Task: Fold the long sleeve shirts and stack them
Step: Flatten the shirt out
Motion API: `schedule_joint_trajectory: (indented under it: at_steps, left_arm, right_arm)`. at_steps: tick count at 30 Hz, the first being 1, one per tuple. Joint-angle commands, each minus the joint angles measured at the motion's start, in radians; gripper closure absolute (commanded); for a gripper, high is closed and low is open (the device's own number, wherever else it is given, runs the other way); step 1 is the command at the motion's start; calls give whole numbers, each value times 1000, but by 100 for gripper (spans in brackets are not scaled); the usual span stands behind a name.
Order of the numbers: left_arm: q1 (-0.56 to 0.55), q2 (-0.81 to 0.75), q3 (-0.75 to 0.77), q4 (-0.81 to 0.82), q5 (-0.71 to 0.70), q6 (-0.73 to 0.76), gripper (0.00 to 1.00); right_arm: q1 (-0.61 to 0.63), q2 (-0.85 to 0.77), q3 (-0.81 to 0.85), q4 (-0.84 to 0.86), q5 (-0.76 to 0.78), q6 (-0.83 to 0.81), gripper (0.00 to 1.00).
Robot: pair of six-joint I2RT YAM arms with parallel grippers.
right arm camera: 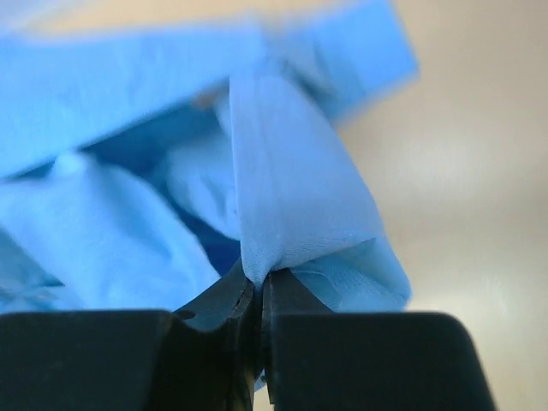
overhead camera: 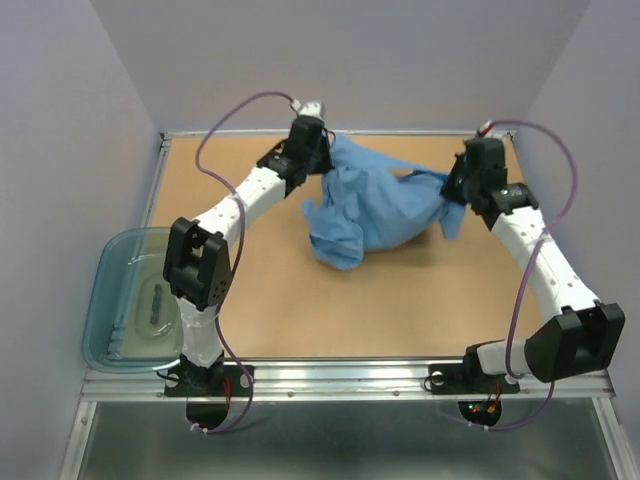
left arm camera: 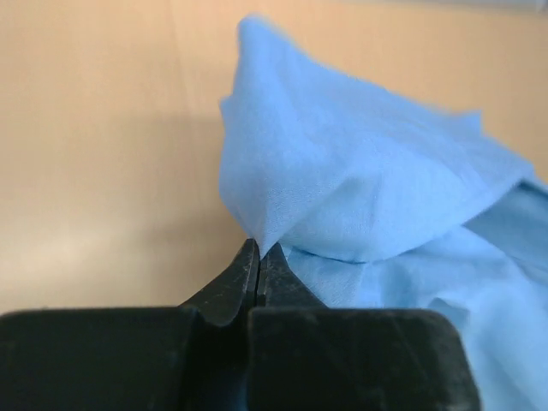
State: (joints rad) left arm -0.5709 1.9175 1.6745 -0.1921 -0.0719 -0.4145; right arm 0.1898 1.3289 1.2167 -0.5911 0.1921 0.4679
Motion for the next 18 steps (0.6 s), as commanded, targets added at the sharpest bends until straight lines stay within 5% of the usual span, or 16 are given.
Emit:
schedule_joint_trajectory:
  at_steps: [1,5,7,12,13,18]
  left_arm:
    - [81,-196,191,7,-100,46,100]
    - [83,-332,150,-1,-138,-1,100]
    - [83,-398,-5,28,-135,-39,100]
    - [77,-679,-527,187,-74,-174,63]
    - [75,-719,-594,210,-53,-190,49]
    - [26,-934,-829,137,20,-227,10]
  right_arm:
    - [-16,-37,320,65,127,-80,99]
    - [-18,-80,414,65,109,-84,96]
    - [-16,-106,368,66,110,-80,90]
    - [-18,-252,97,62,64,-48,54]
    - [-16,-284,-13,62,32,-25,51]
    - [-18,-408,-230,50,-110,5,25]
